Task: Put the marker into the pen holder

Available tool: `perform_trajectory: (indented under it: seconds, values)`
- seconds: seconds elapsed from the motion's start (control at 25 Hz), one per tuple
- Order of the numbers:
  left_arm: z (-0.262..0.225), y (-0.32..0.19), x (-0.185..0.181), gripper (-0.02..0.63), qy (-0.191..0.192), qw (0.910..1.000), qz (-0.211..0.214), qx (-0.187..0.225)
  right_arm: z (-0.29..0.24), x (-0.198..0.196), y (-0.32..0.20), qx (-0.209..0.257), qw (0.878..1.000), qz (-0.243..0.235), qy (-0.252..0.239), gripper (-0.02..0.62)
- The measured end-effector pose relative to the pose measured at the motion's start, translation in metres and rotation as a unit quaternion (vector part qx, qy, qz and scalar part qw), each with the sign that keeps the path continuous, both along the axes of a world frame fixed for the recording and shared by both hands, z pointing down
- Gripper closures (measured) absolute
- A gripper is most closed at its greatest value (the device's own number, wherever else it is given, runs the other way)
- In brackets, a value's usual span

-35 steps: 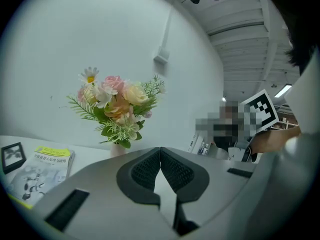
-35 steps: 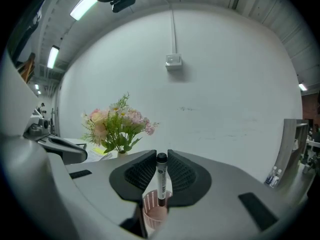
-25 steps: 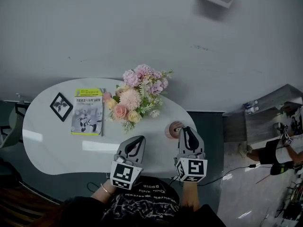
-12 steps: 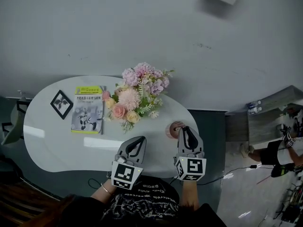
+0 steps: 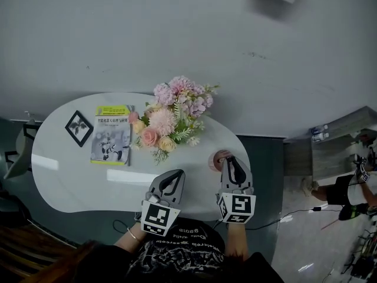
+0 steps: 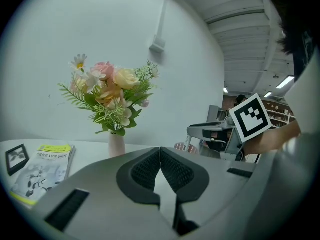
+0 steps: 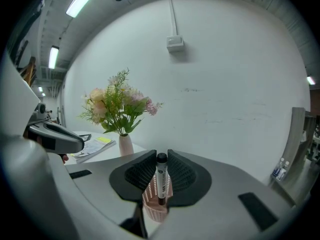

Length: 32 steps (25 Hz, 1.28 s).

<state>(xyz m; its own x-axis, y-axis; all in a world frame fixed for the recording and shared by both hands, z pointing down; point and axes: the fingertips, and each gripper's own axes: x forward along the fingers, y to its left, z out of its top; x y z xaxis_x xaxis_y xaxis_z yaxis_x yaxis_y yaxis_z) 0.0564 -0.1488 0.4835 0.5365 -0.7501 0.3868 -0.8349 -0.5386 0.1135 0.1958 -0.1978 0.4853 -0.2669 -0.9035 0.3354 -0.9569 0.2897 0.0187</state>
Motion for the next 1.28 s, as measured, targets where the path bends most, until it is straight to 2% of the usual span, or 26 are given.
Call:
perform_trajectory:
  seconds: [0.8, 1.28]
  values:
    - [-0.001, 0.005, 0.006, 0.583, 0.001, 0.9999, 0.015, -0.003, 0.024, 0.0, 0.006, -0.036, 0.999, 0.007, 0.023, 0.503]
    - [0.001, 0.01, 0.006, 0.583, -0.001, 0.9999, 0.015, -0.004, 0.026, 0.001, 0.008, -0.032, 0.999, 0.015, 0.021, 0.5]
